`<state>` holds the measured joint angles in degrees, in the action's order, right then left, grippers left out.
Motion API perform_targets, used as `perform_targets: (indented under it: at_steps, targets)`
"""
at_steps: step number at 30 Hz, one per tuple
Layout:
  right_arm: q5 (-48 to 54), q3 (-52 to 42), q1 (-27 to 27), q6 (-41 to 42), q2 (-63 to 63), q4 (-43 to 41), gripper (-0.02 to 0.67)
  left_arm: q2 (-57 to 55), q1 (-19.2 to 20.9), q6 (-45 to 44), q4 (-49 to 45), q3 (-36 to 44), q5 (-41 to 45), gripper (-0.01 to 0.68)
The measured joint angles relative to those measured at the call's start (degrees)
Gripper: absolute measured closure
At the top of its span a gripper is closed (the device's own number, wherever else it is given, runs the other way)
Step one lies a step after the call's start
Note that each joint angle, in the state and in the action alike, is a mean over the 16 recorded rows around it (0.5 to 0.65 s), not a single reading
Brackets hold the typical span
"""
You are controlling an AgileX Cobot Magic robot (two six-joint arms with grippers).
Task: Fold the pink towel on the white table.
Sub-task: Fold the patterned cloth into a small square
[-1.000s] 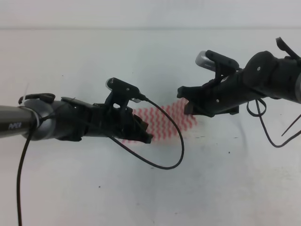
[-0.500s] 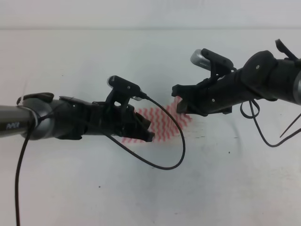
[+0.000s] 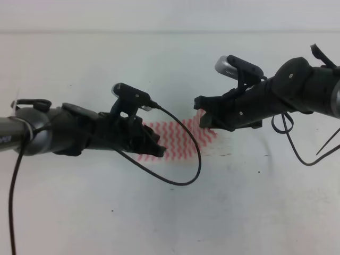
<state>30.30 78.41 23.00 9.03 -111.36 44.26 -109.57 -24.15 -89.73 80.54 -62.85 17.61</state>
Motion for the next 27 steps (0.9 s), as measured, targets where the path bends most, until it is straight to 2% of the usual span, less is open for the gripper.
perform_targets:
  at_steps: [12,27]
  targets:
    - [-0.05,-0.02,-0.01,0.06,-0.14,-0.07,0.665,3.69,1.21,2.19,-1.44,2.87,-0.78,0.678]
    - [0.15,-0.02,0.32,0.05,-0.10,0.19,0.665,-0.99,1.16,2.02,-0.62,3.27,-0.49,0.678]
